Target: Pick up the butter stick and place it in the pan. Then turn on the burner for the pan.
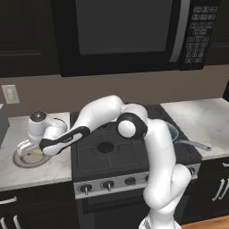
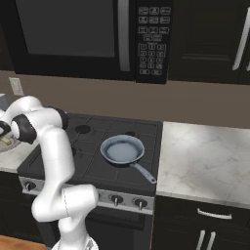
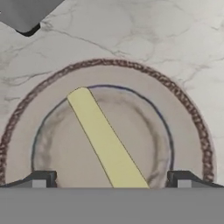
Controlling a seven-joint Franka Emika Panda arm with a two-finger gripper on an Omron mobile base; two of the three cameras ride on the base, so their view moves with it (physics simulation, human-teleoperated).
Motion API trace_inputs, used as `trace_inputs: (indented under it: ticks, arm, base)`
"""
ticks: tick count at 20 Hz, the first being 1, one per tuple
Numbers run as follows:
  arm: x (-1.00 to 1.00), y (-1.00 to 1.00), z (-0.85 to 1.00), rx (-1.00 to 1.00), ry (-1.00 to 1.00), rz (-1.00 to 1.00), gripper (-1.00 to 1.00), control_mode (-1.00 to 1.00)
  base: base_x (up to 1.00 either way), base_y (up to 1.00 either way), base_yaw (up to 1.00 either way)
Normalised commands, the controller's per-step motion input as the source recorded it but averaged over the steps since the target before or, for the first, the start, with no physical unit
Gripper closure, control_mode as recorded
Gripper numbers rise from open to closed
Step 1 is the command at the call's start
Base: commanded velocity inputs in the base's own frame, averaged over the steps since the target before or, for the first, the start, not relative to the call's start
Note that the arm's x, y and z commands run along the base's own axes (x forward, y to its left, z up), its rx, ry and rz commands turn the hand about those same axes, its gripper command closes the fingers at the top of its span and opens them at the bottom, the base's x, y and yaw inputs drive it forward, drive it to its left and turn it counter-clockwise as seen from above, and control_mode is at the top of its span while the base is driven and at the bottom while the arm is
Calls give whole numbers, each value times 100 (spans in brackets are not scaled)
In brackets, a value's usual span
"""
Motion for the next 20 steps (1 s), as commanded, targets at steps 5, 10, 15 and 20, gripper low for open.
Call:
trace_inputs:
  ticks: [5,10,15,20]
  arm:
    - [3,20,-8,0,10,0,-100,-100]
    - [5,10,-17,0,2,0,-100,-100]
    - [2,1,-26,-2,0,2,-100,-100]
    - [1,0,-29,-3,0,3,-100,-100]
  base:
    - [0,0,0]
    - [0,0,0]
    - [0,0,0]
    - [0,0,0]
